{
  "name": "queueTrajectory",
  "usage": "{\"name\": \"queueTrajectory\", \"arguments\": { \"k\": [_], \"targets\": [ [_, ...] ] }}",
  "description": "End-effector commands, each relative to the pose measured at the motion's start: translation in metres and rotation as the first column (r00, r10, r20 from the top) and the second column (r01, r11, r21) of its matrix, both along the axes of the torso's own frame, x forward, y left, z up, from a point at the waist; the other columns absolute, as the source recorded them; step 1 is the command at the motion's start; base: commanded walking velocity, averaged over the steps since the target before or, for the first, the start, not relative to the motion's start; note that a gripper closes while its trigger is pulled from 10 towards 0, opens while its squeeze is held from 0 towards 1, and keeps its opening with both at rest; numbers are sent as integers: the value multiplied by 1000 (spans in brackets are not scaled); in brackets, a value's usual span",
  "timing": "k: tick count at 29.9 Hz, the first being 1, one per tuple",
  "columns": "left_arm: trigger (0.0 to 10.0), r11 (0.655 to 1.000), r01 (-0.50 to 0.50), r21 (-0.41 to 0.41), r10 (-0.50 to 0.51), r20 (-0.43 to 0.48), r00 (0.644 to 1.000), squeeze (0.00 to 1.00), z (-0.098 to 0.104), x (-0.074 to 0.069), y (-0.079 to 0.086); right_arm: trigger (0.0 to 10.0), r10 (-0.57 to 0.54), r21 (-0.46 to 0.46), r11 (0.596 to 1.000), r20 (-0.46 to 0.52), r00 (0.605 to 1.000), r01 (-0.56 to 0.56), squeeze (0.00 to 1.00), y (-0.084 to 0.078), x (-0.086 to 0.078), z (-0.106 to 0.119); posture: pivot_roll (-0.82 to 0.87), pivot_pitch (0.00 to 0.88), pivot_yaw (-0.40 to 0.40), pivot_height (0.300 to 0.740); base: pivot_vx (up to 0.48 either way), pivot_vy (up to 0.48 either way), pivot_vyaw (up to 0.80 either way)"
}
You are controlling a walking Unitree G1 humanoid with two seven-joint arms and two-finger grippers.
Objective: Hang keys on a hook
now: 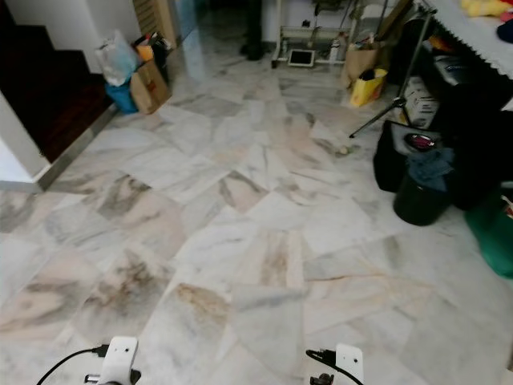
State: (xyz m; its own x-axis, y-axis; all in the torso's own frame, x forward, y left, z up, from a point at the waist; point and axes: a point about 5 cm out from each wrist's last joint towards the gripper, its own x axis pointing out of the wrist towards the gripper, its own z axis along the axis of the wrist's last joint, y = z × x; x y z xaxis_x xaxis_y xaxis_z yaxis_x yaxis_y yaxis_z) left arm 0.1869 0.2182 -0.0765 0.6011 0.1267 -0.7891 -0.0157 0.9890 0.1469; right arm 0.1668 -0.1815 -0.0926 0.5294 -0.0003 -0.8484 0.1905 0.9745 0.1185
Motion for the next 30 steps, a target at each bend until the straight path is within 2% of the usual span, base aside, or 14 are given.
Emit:
{"name": "queueTrajectory", "arguments": {
  "k": [1, 4, 10, 17, 19, 24, 26, 30],
  "targets": [
    [10000, 1000, -7, -7, 7, -22, 1000, 0, -3, -5, -2, 10000, -4, -13, 1000, -7, 1000, 3, 0, -4, -2, 0, 0, 0, 30, 740, 0, 0, -763],
    [10000, 1000, 13, 20, -12, -13, 1000, 0, -2, -4, -1, 10000, -2, -12, 1000, -6, 1000, 2, 0, -3, -2, 0, 0, 0, 30, 740, 0, 0, -763],
    [10000, 1000, 1, 13, -1, -14, 1000, 0, -3, -4, -2, 10000, -4, -17, 1000, -6, 1000, 4, 0, -6, -3, -1, 1, 0, 29, 740, 0, -480, -766],
    [10000, 1000, 10, 16, -10, -19, 1000, 0, -3, -5, -4, 10000, -6, -17, 1000, 0, 1000, 6, 0, -5, -1, 0, -4, 0, 29, 740, 0, 0, -764],
    [10000, 1000, 7, 11, -7, -17, 1000, 0, -3, -4, -4, 10000, -4, -10, 1000, 3, 1000, 4, 0, 3, 1, 0, -5, 0, 26, 740, 0, 0, -763],
    [10000, 1000, -7, 5, 7, -11, 1000, 0, -3, -4, -4, 10000, 3, -7, 1000, 3, 1000, -3, 0, 7, 1, 0, -4, 0, 22, 740, 0, 0, -764],
    [10000, 1000, -11, 2, 11, -10, 1000, 0, -3, -4, -4, 10000, 3, -8, 1000, 2, 1000, -3, 0, 6, 0, 0, -6, 0, 21, 740, 0, 0, -769],
    [10000, 1000, -16, -4, 16, -8, 1000, 0, -3, -4, -5, 10000, -9, -27, 1000, 2, 1000, 9, 0, -14, -5, 0, -12, 0, 20, 740, 0, 0, -767]
  ]
}}
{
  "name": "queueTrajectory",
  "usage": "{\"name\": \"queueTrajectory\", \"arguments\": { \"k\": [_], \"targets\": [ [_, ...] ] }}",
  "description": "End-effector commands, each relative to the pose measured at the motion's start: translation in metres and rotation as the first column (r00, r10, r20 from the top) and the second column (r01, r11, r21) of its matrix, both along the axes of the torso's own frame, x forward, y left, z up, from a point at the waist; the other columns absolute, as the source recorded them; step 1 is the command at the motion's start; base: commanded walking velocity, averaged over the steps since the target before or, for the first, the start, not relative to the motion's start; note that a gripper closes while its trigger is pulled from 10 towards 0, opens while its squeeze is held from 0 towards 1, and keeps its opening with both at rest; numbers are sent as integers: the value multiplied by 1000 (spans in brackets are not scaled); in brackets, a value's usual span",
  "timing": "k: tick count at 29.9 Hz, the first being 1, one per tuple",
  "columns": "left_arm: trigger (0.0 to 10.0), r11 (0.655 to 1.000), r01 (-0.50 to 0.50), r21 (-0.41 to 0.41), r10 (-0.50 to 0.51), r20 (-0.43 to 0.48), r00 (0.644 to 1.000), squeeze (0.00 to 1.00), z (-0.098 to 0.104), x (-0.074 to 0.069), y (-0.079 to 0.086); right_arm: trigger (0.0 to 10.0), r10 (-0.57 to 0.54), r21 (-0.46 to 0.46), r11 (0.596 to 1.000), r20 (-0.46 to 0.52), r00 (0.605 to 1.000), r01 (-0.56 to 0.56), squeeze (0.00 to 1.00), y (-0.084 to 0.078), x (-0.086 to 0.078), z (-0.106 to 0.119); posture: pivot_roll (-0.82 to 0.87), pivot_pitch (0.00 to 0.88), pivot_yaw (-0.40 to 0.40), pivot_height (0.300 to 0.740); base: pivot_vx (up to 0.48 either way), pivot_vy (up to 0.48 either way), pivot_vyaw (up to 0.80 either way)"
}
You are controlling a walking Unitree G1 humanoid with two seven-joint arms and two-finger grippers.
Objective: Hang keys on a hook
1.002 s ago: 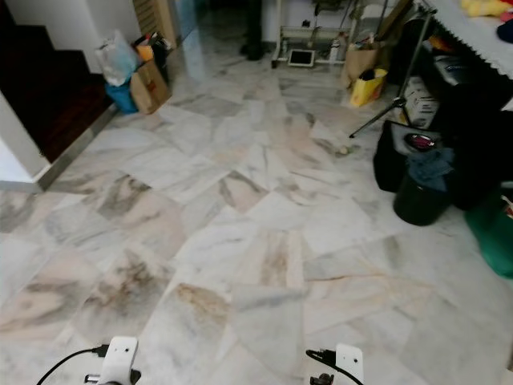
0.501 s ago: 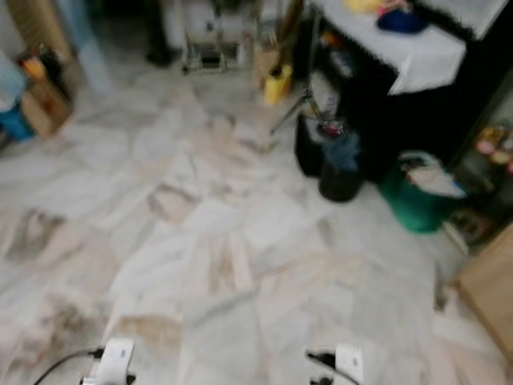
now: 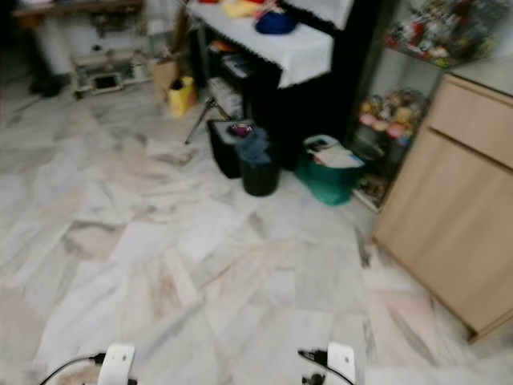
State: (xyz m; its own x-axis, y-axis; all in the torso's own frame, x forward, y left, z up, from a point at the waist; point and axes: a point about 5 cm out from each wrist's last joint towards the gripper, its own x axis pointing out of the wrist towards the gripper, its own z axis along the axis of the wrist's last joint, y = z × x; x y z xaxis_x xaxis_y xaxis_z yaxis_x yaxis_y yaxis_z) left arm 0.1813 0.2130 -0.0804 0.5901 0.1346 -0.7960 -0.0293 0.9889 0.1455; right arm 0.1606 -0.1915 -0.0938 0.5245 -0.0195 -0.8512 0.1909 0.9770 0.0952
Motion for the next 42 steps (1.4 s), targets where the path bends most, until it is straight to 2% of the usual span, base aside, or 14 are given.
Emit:
{"name": "queueTrajectory", "arguments": {
  "k": [1, 9, 18, 27, 29, 34, 42],
  "targets": [
    [10000, 1000, -1, -3, 1, 4, 1000, 0, 1, 2, 0, 10000, -14, -13, 1000, 8, 1000, 15, 0, -13, 0, 2, -12, 0, 20, 740, 0, 0, -763],
    [10000, 1000, 23, 9, -23, 6, 1000, 0, 1, 2, -2, 10000, -14, -30, 999, 11, 1000, 14, 0, -22, 2, 5, -19, 0, 17, 740, 0, -32, -763],
    [10000, 1000, 21, 2, -21, 5, 1000, 0, 0, 2, -3, 10000, 1, -17, 1000, 6, 1000, -1, 0, -3, 4, 2, -21, 0, 16, 740, 0, -375, -763],
    [10000, 1000, 21, 0, -21, 3, 1000, 0, 0, 1, -3, 10000, 11, -23, 1000, -3, 1000, -12, 0, 2, 3, 1, -25, 0, 21, 740, 0, -438, -755],
    [10000, 1000, 23, 0, -23, 2, 1000, 0, 0, 1, -3, 10000, -2, -13, 1000, -5, 1000, 2, 1000, 2, 3, 1, -25, 0, 21, 740, 0, -439, -637],
    [10000, 1000, 20, 0, -20, 4, 1000, 0, 0, 1, -3, 10000, -14, -11, 1000, 9, 1000, 14, 1000, 3, 7, 2, -23, 0, 20, 740, 0, -440, 0],
    [10000, 1000, 14, -1, -14, 5, 1000, 0, 0, 1, -2, 10000, -23, -21, 1000, 7, 1000, 23, 1000, -2, 3, 1, -19, 0, 17, 740, 0, -438, 0]
  ]
}}
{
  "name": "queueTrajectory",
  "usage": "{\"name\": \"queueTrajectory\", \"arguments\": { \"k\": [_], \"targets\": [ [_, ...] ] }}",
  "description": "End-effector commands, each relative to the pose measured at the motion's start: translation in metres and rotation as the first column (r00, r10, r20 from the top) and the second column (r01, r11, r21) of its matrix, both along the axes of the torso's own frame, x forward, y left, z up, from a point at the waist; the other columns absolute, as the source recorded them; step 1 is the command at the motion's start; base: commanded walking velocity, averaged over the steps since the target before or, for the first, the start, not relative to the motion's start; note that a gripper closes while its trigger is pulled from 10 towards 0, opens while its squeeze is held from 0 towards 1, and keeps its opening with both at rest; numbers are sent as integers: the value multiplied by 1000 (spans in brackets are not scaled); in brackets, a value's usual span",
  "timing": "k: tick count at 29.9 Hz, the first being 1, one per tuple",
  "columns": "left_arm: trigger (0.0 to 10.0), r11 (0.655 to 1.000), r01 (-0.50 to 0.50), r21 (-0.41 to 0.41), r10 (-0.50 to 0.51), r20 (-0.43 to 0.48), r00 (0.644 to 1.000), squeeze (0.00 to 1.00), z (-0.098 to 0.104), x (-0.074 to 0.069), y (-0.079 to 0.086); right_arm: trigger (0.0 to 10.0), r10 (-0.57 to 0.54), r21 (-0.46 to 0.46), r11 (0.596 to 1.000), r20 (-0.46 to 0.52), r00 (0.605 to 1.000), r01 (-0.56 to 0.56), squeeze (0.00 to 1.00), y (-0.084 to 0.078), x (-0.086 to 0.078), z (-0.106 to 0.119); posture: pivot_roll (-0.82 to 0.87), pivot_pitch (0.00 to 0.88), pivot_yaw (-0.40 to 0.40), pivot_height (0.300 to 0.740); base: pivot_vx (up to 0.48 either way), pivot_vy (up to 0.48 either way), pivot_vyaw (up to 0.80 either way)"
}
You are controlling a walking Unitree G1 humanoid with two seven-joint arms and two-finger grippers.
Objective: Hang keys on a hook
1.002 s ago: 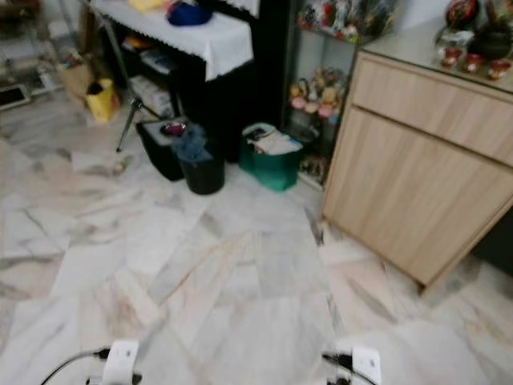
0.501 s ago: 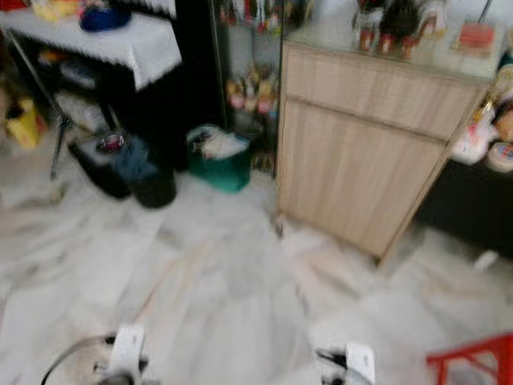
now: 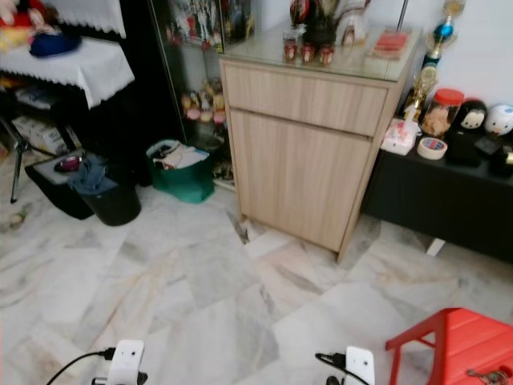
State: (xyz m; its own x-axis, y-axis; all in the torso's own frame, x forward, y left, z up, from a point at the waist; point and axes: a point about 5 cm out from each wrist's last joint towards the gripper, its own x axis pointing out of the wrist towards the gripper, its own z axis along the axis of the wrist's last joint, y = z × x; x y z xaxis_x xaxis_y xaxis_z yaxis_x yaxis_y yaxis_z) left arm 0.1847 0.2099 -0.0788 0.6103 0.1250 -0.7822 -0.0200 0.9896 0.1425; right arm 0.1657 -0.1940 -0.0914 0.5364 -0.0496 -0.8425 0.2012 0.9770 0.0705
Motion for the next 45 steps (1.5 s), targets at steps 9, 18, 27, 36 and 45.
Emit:
{"name": "queueTrajectory", "arguments": {
  "k": [9, 18, 27, 36, 45],
  "targets": [
    [10000, 1000, -5, -1, 5, -13, 1000, 0, -1, -1, 1, 10000, -4, -10, 1000, -20, 1000, 4, 0, -9, -3, 0, -17, 0, 15, 740, 0, -453, -60],
    [10000, 1000, -18, -4, 18, -19, 1000, 0, -1, -2, 1, 10000, -10, 8, 1000, -16, 1000, 10, 0, 5, 1, -1, -15, 0, 13, 740, 0, -305, -728],
    [10000, 1000, -21, -2, 21, -16, 1000, 0, -1, -2, 1, 10000, 7, 23, 1000, -2, 1000, -7, 0, 26, 8, 0, -13, 0, 13, 740, 0, 0, -734],
    [10000, 1000, -17, 0, 17, -19, 1000, 0, -1, -2, 1, 10000, 0, 13, 1000, 6, 1000, 0, 0, 15, 4, 0, -15, 3, 15, 740, 0, 0, -701],
    [10000, 999, -42, -8, 41, -20, 999, 0, -2, -3, 1, 10000, -7, 18, 1000, 17, 1000, 7, 0, 13, 6, 1, -15, 3, 16, 740, 0, 0, 0]
  ]
}}
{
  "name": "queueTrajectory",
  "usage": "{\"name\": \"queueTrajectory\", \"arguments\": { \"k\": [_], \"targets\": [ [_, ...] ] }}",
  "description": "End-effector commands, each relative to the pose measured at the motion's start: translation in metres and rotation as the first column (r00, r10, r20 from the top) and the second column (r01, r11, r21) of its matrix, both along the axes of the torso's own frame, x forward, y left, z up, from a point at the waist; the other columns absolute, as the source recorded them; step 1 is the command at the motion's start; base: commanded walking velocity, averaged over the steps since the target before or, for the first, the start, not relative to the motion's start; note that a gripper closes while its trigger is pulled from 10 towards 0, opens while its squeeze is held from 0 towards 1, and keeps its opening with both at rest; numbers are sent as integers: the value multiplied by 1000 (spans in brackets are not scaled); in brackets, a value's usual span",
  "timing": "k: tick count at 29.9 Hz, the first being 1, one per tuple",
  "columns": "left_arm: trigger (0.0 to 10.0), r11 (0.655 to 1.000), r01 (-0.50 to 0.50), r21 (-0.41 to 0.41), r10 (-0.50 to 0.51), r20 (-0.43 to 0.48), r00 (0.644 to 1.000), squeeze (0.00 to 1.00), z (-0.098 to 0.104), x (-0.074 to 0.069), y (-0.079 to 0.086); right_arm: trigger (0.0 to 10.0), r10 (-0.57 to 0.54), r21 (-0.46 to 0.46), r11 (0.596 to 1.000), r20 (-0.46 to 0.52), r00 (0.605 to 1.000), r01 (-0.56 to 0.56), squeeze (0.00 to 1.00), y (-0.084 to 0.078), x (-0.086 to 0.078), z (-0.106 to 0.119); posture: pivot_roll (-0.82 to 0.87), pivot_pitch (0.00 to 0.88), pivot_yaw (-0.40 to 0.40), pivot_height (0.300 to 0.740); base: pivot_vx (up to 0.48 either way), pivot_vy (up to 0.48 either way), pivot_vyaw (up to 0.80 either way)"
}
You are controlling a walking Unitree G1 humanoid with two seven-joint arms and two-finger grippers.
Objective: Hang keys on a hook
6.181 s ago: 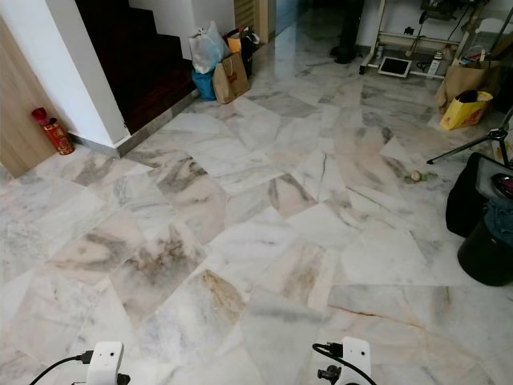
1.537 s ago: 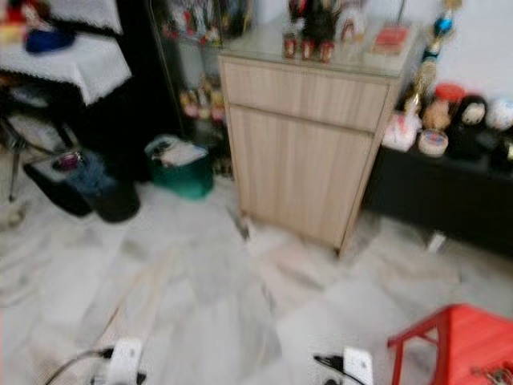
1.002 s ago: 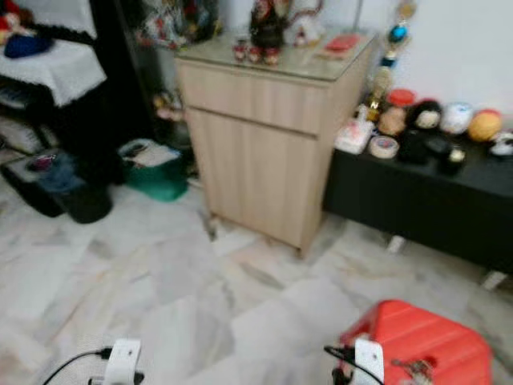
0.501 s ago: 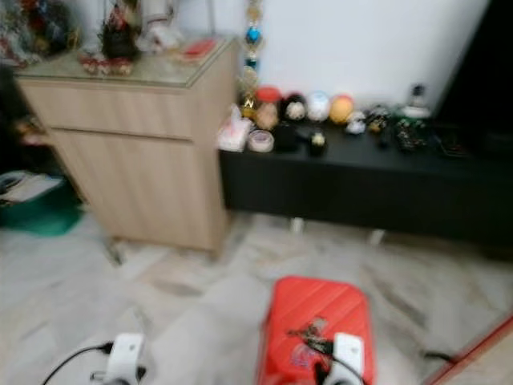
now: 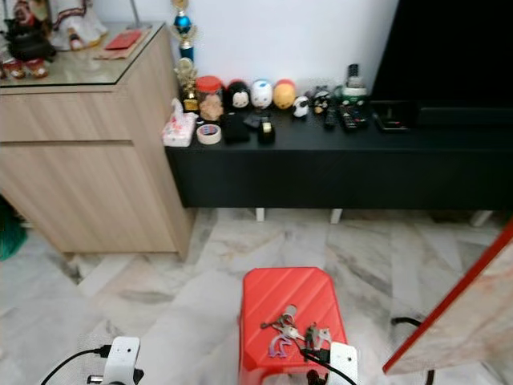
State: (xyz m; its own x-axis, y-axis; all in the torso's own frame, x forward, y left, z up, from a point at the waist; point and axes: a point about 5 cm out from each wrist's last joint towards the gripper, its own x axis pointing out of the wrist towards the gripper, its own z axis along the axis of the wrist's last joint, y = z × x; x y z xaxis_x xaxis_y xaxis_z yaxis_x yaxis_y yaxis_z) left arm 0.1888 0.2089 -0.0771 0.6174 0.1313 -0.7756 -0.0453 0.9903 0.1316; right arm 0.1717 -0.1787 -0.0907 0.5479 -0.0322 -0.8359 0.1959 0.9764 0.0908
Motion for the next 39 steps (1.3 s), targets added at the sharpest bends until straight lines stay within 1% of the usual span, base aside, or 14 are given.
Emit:
{"name": "queueTrajectory", "arguments": {
  "k": [1, 5, 7, 9, 16, 30, 35, 37, 39],
  "targets": [
    [10000, 1000, -22, 1, 22, -34, 999, 0, -4, -7, 3, 10000, -9, -1, 1000, 4, 1000, 9, 0, -2, 0, 0, -13, 4, 16, 740, 0, 375, 0],
    [10000, 1000, -16, 2, 16, -34, 999, 0, -4, -7, 3, 10000, -1, -4, 1000, 3, 1000, 1, 0, -2, 0, 0, -13, 4, 16, 740, 0, 339, 0],
    [10000, 1000, -10, 3, 10, -33, 999, 0, -3, -7, 3, 10000, -7, -1, 1000, 2, 1000, 7, 0, -2, 0, 0, -13, 4, 16, 740, 0, 0, 0],
    [10000, 1000, 3, 7, -3, -35, 999, 0, -3, -7, 2, 10000, 9, 1, 1000, -14, 1000, -9, 0, -1, -1, -1, -13, 4, 16, 740, 0, 0, -597],
    [10000, 1000, 1, 5, 0, -28, 1000, 0, -3, -6, 2, 10000, 2, -4, 1000, -5, 1000, -2, 0, -2, -1, 0, -11, 3, 16, 740, 0, 0, -697],
    [10000, 1000, -12, -2, 12, -5, 1000, 0, -2, -4, 2, 10000, 3, -4, 1000, 8, 1000, -3, 0, -2, 1, 1, -5, 0, 12, 740, 0, 0, 0],
    [10000, 1000, 3, 5, -3, -4, 1000, 0, -1, -4, 2, 10000, 6, -4, 1000, 8, 1000, -6, 0, -2, 1, 1, -6, 0, 12, 740, 0, 0, 0],
    [10000, 1000, 17, 11, -17, 0, 1000, 0, -1, -3, 2, 10000, 7, -4, 1000, 8, 1000, -7, 0, -2, 0, 1, -6, 0, 12, 740, 0, -480, 0],
    [10000, 1000, 5, 8, -5, 3, 1000, 0, -1, -3, 2, 10000, 8, -4, 1000, 8, 1000, -8, 0, -2, 0, 1, -8, 0, 11, 740, 0, -480, 0]
  ]
}}
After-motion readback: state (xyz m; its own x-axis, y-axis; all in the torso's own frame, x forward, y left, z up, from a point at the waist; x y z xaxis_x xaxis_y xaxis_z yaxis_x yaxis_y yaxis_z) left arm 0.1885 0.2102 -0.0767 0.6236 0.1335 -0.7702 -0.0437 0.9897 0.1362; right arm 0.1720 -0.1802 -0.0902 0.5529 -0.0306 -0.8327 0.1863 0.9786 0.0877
